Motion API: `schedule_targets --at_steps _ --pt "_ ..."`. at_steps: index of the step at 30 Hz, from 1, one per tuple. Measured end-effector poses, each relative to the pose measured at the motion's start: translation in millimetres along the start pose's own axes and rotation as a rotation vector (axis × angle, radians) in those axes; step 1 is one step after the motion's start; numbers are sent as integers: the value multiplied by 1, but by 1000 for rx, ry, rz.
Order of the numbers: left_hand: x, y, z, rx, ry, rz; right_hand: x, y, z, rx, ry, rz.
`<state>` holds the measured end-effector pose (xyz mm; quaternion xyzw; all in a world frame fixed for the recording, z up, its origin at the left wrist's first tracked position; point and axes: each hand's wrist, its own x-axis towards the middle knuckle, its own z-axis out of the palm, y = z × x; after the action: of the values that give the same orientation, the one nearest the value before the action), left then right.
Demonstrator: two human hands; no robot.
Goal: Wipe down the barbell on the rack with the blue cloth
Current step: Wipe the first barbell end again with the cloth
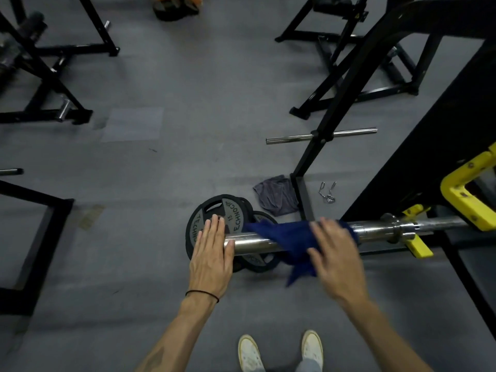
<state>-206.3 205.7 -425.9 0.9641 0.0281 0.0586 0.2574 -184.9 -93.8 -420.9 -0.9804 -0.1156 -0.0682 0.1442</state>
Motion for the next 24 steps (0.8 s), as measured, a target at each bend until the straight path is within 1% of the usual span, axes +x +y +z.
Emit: schedule_targets --at_steps 2,3,5,7,8,9,12,14,16,18,19,20,21,24 --pt "-1 1 0 -5 -9 3 -6 35 -18 15 17 186" --pt "-2 0 0 -8 -13 5 -8 38 -19 23 38 246" --pt "-2 -1 0 -12 -17 4 -4 18 -10 67 100 354" --pt "-1 -1 0 -11 -9 1 2 -29 6 114 131 409" --pt "-1 -1 0 -8 -2 3 4 -58 16 123 121 381" --pt "-2 -1 0 -7 1 5 4 -89 26 117 93 314" --pt "-7 -8 0 -31 6 -30 4 -174 49 79 44 64" --pt "-10 -18 -6 -48 18 -102 6 -194 55 93 32 -1" --pt "-10 -27 -13 -20 41 -113 10 -175 50 73 -2 -119" --pt "-11 -34 -18 18 46 -65 10 -136 40 38 -59 -274" --pt "-10 -33 -18 24 46 -42 9 -114 33 32 -66 -300" --pt "-9 -31 -18 24 46 -29 10 -93 27 32 -60 -275" --pt "-7 -28 -18 18 49 -19 10 -70 20 32 -55 -206" --pt "-5 -11 -14 -20 59 28 2 5 -4 8 -19 68"
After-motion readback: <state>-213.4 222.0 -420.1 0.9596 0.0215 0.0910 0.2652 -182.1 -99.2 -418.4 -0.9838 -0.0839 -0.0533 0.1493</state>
